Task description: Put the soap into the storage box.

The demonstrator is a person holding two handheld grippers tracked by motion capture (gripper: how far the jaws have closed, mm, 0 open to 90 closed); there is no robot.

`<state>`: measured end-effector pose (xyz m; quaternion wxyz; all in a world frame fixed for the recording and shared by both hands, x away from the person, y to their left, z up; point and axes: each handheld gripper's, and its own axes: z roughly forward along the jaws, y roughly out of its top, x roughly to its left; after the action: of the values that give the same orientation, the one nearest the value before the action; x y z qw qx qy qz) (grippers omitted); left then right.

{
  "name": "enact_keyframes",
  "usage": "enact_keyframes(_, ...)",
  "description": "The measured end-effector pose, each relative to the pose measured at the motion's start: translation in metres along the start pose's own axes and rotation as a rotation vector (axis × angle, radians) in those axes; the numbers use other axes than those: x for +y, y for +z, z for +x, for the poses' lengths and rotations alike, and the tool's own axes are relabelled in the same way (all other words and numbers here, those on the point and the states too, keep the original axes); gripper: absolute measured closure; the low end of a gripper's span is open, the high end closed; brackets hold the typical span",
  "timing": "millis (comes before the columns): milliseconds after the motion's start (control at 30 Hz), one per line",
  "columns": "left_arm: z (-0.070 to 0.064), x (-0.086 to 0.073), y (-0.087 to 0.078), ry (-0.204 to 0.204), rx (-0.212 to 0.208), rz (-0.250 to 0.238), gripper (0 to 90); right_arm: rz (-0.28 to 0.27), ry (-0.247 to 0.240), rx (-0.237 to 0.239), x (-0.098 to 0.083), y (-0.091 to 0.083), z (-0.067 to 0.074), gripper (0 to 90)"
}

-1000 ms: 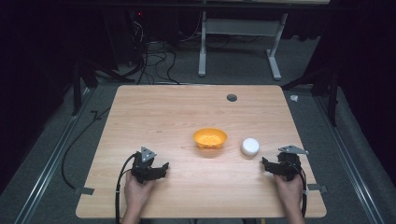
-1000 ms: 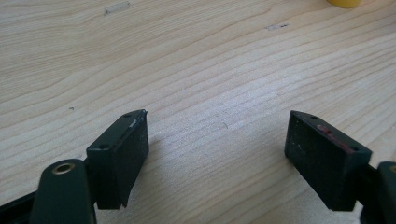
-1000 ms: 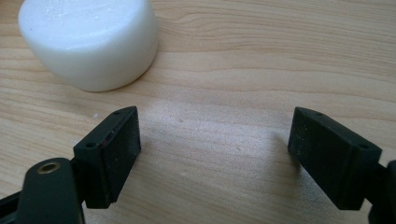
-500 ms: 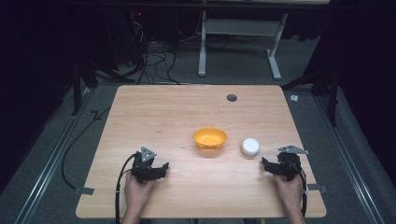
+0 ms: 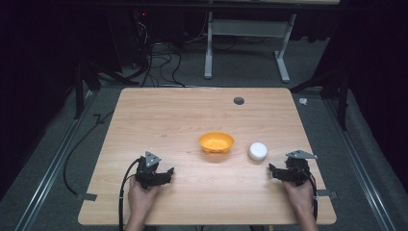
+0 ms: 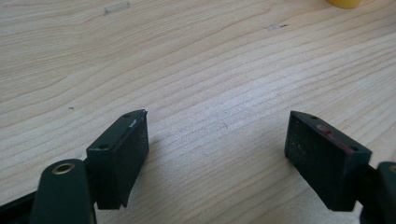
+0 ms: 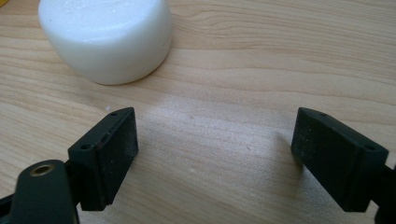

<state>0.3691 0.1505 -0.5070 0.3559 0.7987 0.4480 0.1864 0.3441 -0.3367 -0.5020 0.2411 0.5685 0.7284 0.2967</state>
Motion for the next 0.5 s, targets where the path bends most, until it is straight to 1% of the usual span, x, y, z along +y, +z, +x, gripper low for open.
enact_keyframes(100,0.0,-0.0001,0.0001,0.0,0.0,-0.002,22.2,0.001,0.0,0.001,-0.0002,-0.0003,-0.0005,15.5)
enact_keyframes(367,-0.0001,-0.0001,0.0,0.001,-0.001,0.0,22.1,0.002,0.011,-0.012,-0.0004,-0.0006,0.0005,15.5)
enact_keyframes(500,-0.0001,-0.0001,0.0,0.0,0.0,-0.002,22.2,-0.003,0.016,-0.014,-0.0007,-0.0009,-0.0004,17.0)
